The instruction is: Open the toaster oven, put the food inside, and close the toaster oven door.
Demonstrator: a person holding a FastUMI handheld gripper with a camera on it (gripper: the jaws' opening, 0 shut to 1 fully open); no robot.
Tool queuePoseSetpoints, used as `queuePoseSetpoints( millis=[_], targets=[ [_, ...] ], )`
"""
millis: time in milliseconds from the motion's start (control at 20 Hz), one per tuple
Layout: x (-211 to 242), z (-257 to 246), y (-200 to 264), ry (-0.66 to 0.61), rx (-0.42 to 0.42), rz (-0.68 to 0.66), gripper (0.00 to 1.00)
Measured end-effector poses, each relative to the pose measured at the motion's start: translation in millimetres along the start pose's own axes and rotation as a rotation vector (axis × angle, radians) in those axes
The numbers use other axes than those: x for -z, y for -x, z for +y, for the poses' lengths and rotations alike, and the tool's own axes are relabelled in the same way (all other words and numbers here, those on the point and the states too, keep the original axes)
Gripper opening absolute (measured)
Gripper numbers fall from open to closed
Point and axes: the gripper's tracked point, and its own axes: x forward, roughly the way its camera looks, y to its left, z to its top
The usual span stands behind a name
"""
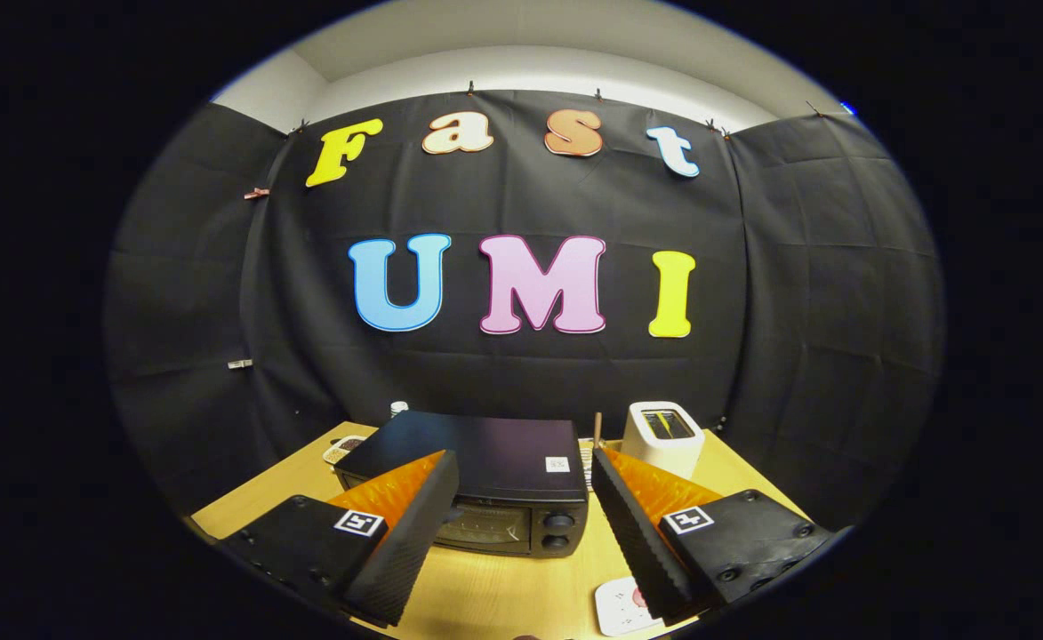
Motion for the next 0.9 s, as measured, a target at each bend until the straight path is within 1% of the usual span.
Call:
queuePoseSetpoints(
  millis=[100,400,700,900],
  targets=[
    [-2.2,9.7,-11.4,-0.001,-0.003,-0.007,0.98],
    [20.2,42.3,-41.0,-0.037,-0.019,0.048,0.98],
    [74.5,82.9,-76.7,-0.058,-0.030,0.168,0.98],
    [108.5,101.6,-92.7,-0.003,-0.033,0.226,0.99]
  ],
)
